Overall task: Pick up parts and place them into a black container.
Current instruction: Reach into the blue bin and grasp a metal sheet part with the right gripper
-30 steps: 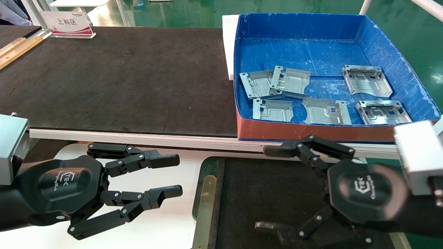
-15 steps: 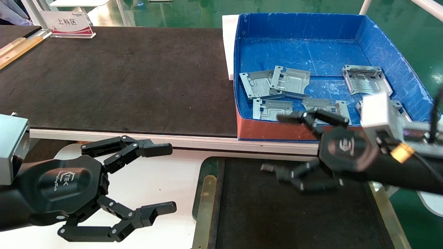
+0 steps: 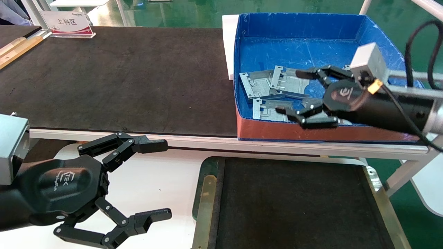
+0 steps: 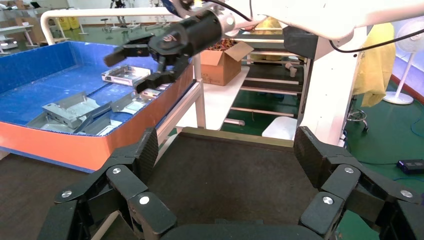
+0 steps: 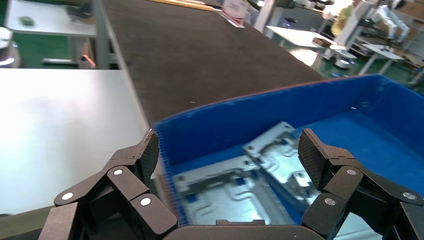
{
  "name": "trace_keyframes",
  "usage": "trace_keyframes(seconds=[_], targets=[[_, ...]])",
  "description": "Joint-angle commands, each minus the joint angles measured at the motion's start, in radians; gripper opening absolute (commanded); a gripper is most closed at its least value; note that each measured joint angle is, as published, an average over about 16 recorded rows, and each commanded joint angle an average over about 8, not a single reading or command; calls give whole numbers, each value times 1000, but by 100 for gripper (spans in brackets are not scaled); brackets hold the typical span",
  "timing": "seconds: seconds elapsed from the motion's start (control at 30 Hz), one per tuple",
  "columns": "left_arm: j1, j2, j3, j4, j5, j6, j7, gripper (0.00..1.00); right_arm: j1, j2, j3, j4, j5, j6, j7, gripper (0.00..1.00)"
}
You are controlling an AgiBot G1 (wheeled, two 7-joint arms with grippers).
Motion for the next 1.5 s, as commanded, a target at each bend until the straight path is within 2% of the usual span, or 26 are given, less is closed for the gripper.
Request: trace_keyframes(seconds=[0.03,0.27,0.6,0.87,1.23,1.5], targets=[[0,0,0,0,0,0,0,100,41,-18,-9,-59,-23,5,-21,100],[0,0,0,0,0,0,0,100,137,-53,-23,-234,-74,44,-115,100],[0,0,0,0,0,0,0,100,234,-85,-18,-431,-88,81,-230,100],[0,0,0,0,0,0,0,100,301,-107,-45,-555,-136,156,-236,100],[0,0,0,0,0,0,0,100,342,-138,-59,-658,-161,323,-206,100],[0,0,0,0,0,0,0,100,361,-166,-74,-704,-182,468,-145,100]])
